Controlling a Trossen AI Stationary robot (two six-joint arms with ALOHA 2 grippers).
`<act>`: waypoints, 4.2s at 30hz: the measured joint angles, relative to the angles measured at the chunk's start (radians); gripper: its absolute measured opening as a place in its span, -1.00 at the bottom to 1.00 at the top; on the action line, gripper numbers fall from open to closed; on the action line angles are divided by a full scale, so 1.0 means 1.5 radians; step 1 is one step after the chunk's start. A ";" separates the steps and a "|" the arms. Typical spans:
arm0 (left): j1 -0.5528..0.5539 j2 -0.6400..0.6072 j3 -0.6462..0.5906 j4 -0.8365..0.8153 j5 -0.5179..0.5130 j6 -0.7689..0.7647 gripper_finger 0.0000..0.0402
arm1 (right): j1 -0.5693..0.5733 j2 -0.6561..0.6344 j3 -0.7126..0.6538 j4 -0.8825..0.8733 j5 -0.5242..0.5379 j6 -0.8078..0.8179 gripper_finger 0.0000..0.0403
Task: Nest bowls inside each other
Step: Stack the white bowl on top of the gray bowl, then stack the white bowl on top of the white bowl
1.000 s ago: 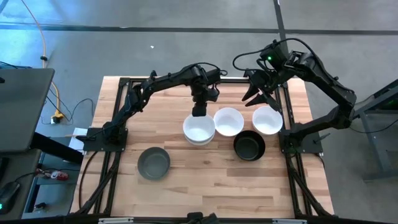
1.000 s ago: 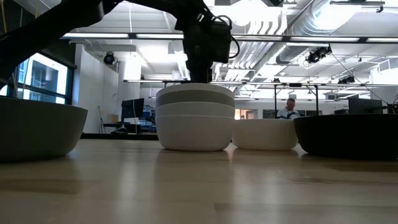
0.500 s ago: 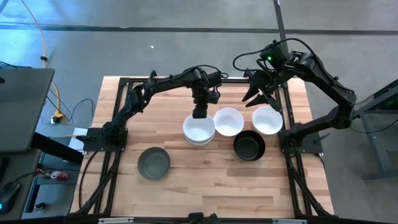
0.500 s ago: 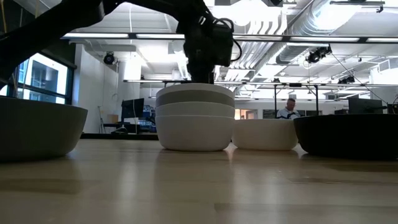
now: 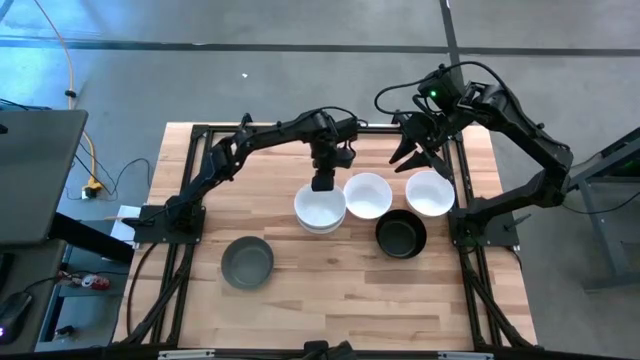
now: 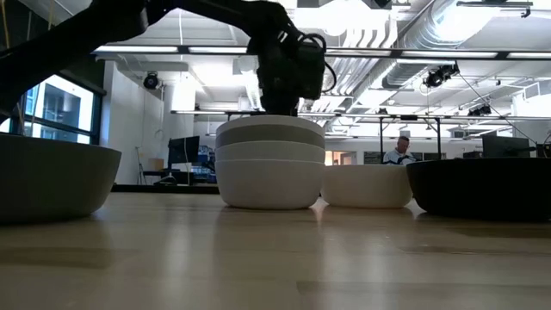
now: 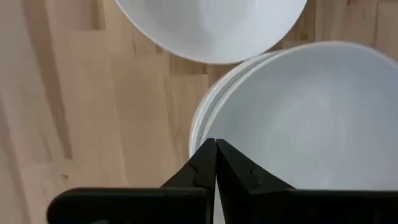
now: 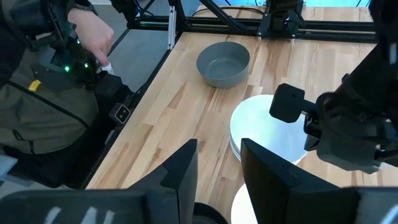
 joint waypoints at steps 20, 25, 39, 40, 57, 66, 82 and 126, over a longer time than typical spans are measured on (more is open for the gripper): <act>0.010 -0.031 0.000 -0.048 -0.023 0.003 -1.00 | 0.000 0.000 0.000 -0.005 0.000 -0.013 -0.44; -0.022 -0.058 0.000 -0.069 0.012 0.005 -1.00 | 0.000 0.000 0.000 -0.015 0.000 -0.017 -0.44; -0.057 -0.052 0.013 0.017 -0.055 0.023 -0.98 | 0.000 0.000 0.000 0.000 0.082 0.042 -0.44; -0.050 -0.053 0.021 0.020 -0.073 0.023 -0.96 | 0.000 0.000 0.000 0.008 0.145 0.075 -0.44; 0.184 -0.221 0.057 -0.060 -0.115 -0.066 -0.50 | -0.041 0.009 0.000 -0.001 0.629 0.312 -0.44; 0.247 -0.318 -0.029 -0.115 0.003 -0.049 -0.48 | -0.053 0.115 0.000 -0.071 0.559 0.373 -0.44; 0.308 -0.561 -0.471 0.020 0.048 0.033 -0.48 | -0.067 0.324 0.000 -0.076 0.466 0.078 -0.44; 0.375 -0.678 -0.540 0.165 0.051 0.005 -0.48 | -0.087 0.328 -0.247 0.224 0.328 0.008 -0.44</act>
